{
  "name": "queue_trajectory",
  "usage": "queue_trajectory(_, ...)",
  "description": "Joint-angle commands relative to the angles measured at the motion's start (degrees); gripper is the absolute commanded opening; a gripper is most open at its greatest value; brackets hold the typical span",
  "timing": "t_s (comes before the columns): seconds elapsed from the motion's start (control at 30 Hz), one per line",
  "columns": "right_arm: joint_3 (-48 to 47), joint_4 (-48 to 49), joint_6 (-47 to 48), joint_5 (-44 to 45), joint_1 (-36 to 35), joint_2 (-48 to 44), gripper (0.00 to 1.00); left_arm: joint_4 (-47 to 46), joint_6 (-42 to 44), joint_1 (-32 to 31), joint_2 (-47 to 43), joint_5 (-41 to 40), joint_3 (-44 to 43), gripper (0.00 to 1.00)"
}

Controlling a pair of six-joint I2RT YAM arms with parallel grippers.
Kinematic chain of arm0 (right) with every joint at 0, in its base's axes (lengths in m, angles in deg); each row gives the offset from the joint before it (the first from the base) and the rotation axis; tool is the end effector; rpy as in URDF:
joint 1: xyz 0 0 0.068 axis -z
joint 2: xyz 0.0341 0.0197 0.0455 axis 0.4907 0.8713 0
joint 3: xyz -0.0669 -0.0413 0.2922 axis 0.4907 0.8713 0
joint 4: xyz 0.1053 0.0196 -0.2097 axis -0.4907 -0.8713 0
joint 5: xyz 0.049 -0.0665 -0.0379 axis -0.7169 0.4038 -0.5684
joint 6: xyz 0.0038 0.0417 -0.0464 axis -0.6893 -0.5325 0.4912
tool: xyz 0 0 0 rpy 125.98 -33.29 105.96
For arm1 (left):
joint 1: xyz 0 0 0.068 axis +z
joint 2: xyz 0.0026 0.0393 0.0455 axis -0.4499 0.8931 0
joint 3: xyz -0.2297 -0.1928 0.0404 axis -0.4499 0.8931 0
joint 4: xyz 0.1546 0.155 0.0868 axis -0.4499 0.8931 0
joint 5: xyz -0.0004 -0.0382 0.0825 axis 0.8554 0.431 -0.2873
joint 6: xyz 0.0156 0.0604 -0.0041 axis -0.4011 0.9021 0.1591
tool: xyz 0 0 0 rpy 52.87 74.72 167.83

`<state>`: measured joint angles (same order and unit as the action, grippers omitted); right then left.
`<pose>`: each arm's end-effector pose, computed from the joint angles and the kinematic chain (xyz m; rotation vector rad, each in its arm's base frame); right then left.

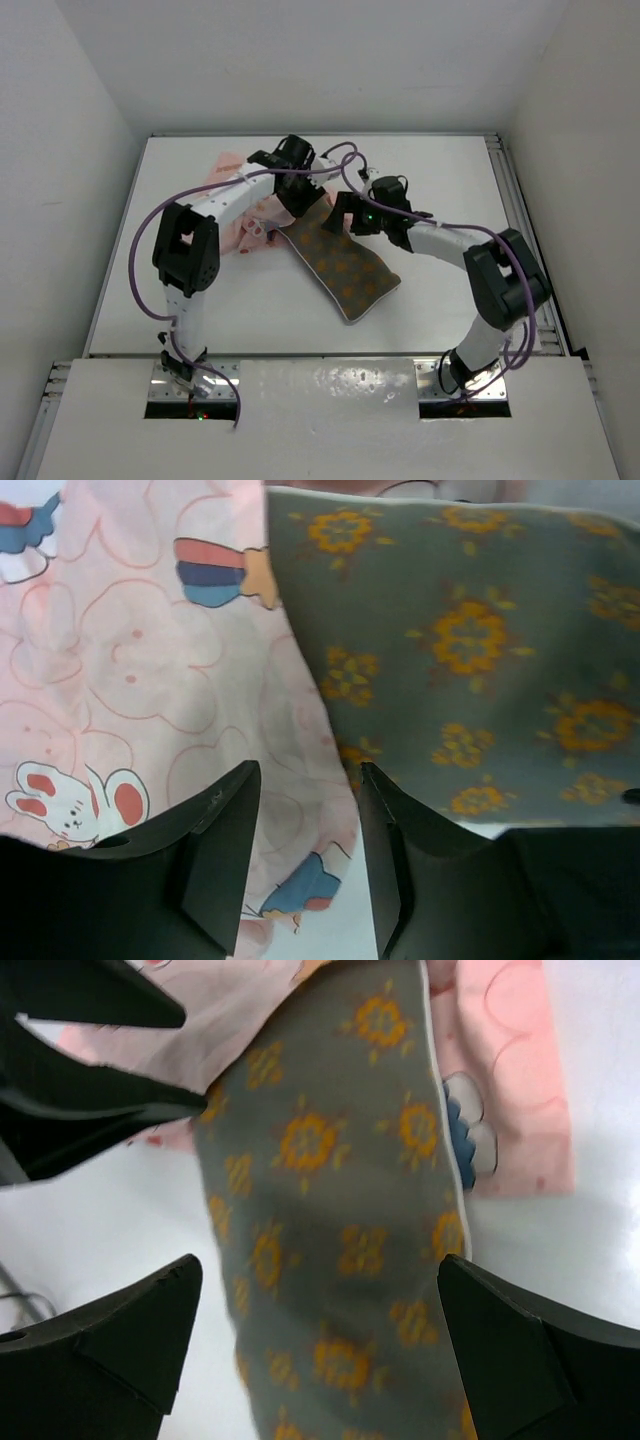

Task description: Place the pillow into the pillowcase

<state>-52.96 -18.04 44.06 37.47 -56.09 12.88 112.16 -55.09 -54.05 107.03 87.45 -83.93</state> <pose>0.3033 0.1671 0.2334 0.0084 2.2764 0.9052 0.3761 -0.2007 0.2721 1.3100 2.2991 -0.1448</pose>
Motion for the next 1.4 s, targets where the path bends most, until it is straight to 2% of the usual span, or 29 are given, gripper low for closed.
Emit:
queue_trajectory(0.0, -6.17, 1.99, 0.05, 3.66, 0.16, 5.25, 0.99, -6.68, -2.77, 0.15, 1.10, -6.47, 0.50, 0.42)
queue_trajectory(0.1, -8.80, 2.53, -0.57, 2.79, -0.11, 9.21, 0.99, -8.79, -3.12, 0.24, 1.72, -5.08, 0.85, 0.41)
queue_trajectory(0.17, -10.12, 1.65, -1.10, 2.61, -0.46, 11.66, 0.99, -8.89, -3.82, 0.15, 2.07, -1.23, 1.11, 0.41)
queue_trajectory(0.27, -8.82, 2.26, -2.68, 2.61, -0.55, 12.56, 0.99, -8.80, -5.49, 0.15, 2.51, 3.70, 0.67, 0.46)
queue_trajectory(0.37, -7.41, 4.37, -3.38, 1.56, -0.63, 12.64, 0.99, -9.94, -6.20, -0.02, 2.86, 3.55, -0.38, 0.49)
queue_trajectory(0.43, -7.40, 5.16, -3.91, -0.54, -0.64, 13.08, 0.94, -11.08, -6.38, -0.02, 3.82, 1.88, -0.91, 0.49)
queue_trajectory(0.5, -7.40, 5.25, -4.61, -1.52, -0.72, 13.70, 0.87, -11.70, -6.03, -0.02, 5.23, 0.30, -1.08, 0.46)
queue_trajectory(0.53, -7.23, 5.43, -5.49, -2.13, -0.64, 13.79, 0.81, -11.87, -5.85, -0.11, 5.76, -1.62, -1.08, 0.43)
queue_trajectory(0.57, -6.88, 5.78, -5.67, -2.31, -0.72, 13.70, 0.78, -11.79, -5.59, -0.11, 6.28, -2.60, -1.17, 0.31)
queue_trajectory(0.6, -6.53, 6.82, -5.85, -2.75, -0.72, 13.53, 0.76, -11.70, -5.50, -0.20, 7.16, -3.48, -1.35, 0.23)
queue_trajectory(0.63, -6.00, 7.27, -6.20, -3.54, -0.72, 13.44, 0.66, -11.09, -5.58, -0.11, 7.43, -4.79, -1.70, 0.15)
queue_trajectory(0.67, -5.91, 7.71, -6.29, -3.81, -0.64, 13.44, 0.59, -10.65, -5.85, -0.11, 7.43, -5.07, -1.96, 0.02)
queue_trajectory(0.7, -6.08, 7.63, -6.72, -4.33, -0.72, 13.26, 0.44, -9.08, -6.11, -0.11, 7.26, -4.11, -3.36, 0.00)
queue_trajectory(0.77, -6.78, 7.19, -7.60, -6.00, -0.72, 13.26, 0.29, -6.27, -7.95, -0.11, 6.55, -2.35, -8.86, 0.00)
queue_trajectory(0.8, -8.01, 7.01, -8.30, -6.88, -0.64, 13.35, 0.21, -1.81, -9.18, -0.20, 6.64, 0.18, -11.86, 0.00)
queue_trajectory(0.83, -8.63, 6.75, -8.39, -7.84, -0.64, 13.44, 0.05, 0.50, -9.97, -0.37, 6.81, 1.85, -14.94, 0.00)
queue_trajectory(0.87, -9.76, 6.05, -8.31, -9.33, -0.72, 13.18, 0.00, 3.65, -9.72, -0.64, 6.73, 3.26, -19.32, 0.00)
queue_trajectory(1.13, -4.77, 10.00, -4.71, -8.38, -0.99, 2.20, 0.00, 6.93, -4.88, -1.78, 2.42, -0.76, -16.64, 0.00)
queue_trajectory(1.37, -3.45, 6.39, -1.98, -8.29, -0.99, 1.13, 0.00, 6.94, -3.74, -1.87, 1.54, -3.75, -17.96, 0.04)
